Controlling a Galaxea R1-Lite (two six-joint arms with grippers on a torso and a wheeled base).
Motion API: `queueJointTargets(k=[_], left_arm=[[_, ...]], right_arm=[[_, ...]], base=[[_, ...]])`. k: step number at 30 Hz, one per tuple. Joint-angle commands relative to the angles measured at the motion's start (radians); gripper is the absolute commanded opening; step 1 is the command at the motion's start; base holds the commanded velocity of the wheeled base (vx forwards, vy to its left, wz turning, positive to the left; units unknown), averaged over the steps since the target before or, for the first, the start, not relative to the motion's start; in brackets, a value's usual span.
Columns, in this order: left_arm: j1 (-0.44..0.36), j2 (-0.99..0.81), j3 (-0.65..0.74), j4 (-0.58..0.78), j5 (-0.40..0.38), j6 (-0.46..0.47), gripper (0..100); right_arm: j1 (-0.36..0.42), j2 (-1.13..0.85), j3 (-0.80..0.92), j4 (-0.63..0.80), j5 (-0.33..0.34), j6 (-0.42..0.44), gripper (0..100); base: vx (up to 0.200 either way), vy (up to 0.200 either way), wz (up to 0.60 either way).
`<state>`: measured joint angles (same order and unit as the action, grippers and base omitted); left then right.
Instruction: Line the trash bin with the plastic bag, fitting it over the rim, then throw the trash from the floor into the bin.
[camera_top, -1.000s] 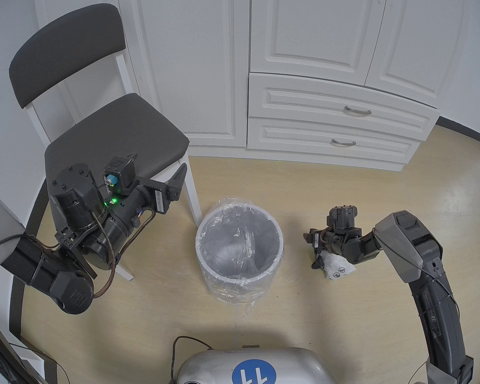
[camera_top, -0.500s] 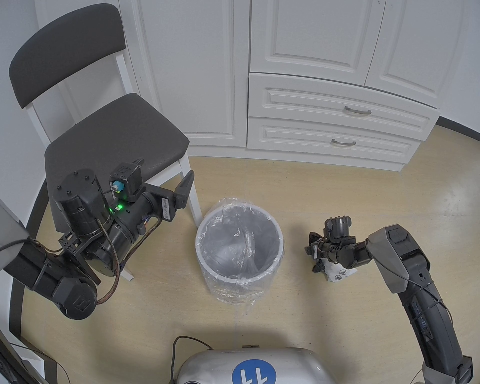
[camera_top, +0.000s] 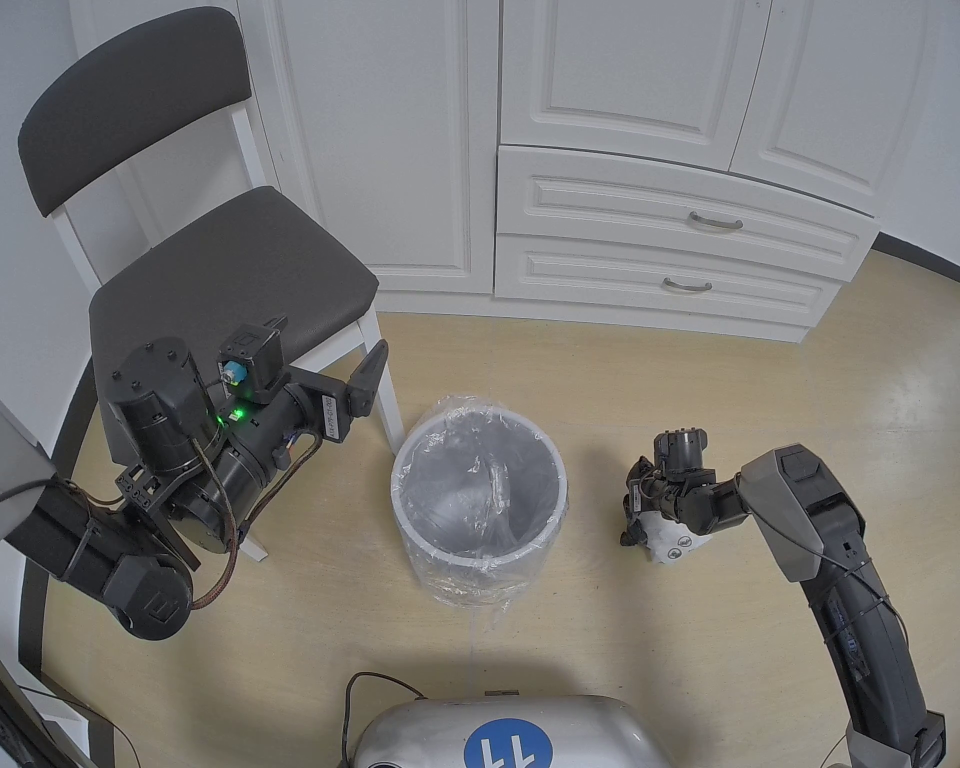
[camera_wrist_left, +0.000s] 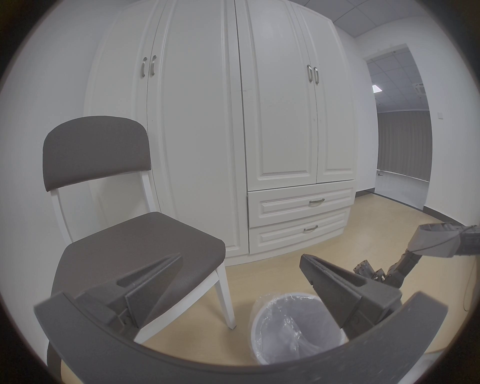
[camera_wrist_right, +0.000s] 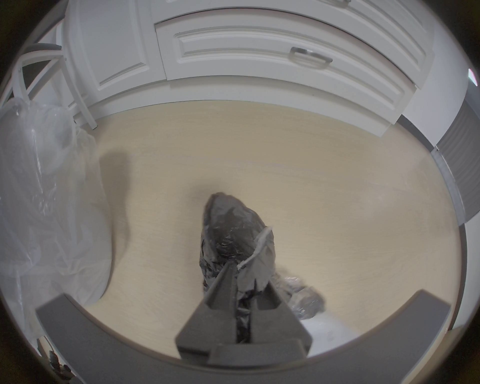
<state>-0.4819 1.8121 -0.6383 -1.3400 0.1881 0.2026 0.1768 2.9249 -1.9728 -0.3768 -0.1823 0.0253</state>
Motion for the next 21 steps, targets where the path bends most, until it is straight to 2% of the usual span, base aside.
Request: queueJointTargets(k=[1,3,5,6,7,9,12,16,17,21], left_arm=[[0.000,-0.034,0.008,-0.002,0.001,0.001,100],[-0.003,-0.048,0.011,-0.002,0.001,0.003,100],[-0.015,-0.048,0.019,-0.005,0.001,0.006,100],[-0.030,-0.047,0.025,-0.007,0.002,0.006,100],[-0.040,-0.045,0.029,-0.007,0.002,0.006,100],[-0.047,-0.043,0.039,-0.007,0.004,0.009,100],[-0.047,-0.042,0.034,-0.007,0.010,0.017,100],[-0.076,-0.065,0.025,-0.028,0.076,0.043,100],[-0.098,-0.083,0.029,-0.070,0.117,0.075,100],[-0.095,-0.099,0.035,-0.168,0.160,0.144,100]], right_arm=[[-0.014,-0.204,0.186,-0.017,-0.060,-0.067,0],[-0.017,-0.389,0.402,-0.030,-0.100,-0.148,0],[-0.017,-0.517,0.551,-0.073,-0.097,-0.186,0],[-0.017,-0.517,0.551,-0.073,-0.097,-0.186,0],[-0.014,-0.635,0.692,-0.151,-0.089,-0.220,0],[-0.011,-0.730,0.807,-0.237,-0.086,-0.255,0],[-0.002,-0.843,0.934,-0.358,-0.085,-0.291,0],[0.027,-0.946,1.068,-0.452,-0.086,-0.308,0],[0.047,-0.994,1.135,-0.499,-0.086,-0.309,0],[0.096,-1.090,1.249,-0.634,-0.091,-0.306,0]], base=[[0.000,0.000,0.00],[0.000,0.000,0.00],[0.000,0.000,0.00],[0.000,0.000,0.00],[0.000,0.000,0.00],[0.000,0.000,0.00],[0.000,0.000,0.00],[0.000,0.000,0.00],[0.000,0.000,0.00],[0.000,0.000,0.00]])
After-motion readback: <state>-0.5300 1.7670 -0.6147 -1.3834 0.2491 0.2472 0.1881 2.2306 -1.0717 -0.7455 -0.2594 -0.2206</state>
